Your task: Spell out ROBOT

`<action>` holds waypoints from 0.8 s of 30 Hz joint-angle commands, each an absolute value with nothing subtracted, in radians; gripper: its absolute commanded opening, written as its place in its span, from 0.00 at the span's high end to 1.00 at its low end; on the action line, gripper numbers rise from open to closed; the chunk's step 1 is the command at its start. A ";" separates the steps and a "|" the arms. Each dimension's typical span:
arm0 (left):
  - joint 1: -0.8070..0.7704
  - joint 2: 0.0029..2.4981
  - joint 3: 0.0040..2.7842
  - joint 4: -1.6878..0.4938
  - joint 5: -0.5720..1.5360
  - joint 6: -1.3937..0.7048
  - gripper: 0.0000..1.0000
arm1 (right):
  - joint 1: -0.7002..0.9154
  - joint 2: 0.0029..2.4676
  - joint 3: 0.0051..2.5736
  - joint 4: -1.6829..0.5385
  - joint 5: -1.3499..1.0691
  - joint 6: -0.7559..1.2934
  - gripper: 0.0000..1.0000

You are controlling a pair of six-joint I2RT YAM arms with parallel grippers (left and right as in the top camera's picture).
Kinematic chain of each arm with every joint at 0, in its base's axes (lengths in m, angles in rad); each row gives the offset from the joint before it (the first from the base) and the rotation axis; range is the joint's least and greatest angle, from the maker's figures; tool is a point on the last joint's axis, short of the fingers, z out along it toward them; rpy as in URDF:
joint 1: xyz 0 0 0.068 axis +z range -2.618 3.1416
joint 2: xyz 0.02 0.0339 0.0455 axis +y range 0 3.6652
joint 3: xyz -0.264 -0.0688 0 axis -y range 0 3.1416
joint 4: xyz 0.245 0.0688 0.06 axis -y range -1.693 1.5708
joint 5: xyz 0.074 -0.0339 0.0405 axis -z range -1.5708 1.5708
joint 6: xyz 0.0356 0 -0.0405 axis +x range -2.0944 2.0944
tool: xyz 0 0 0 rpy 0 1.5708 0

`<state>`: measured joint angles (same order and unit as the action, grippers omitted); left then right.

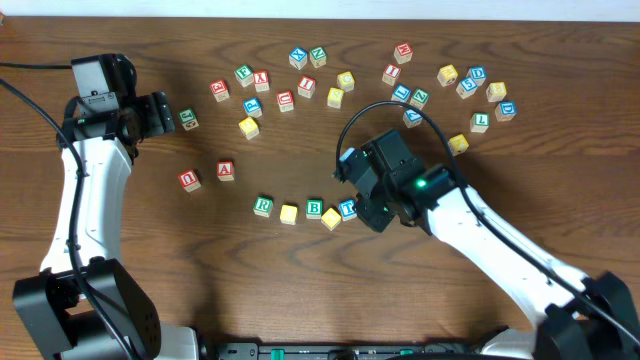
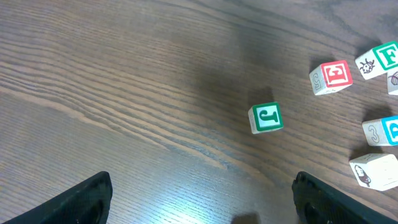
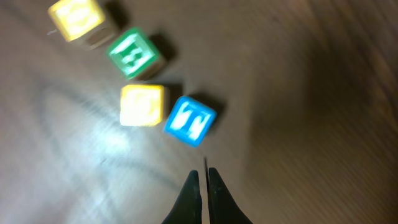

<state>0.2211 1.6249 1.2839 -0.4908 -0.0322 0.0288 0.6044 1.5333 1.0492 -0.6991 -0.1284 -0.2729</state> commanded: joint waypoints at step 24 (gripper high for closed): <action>0.223 1.603 1.279 -0.493 -0.035 0.024 0.09 | 0.787 1.701 1.005 -0.590 -0.306 -0.469 0.99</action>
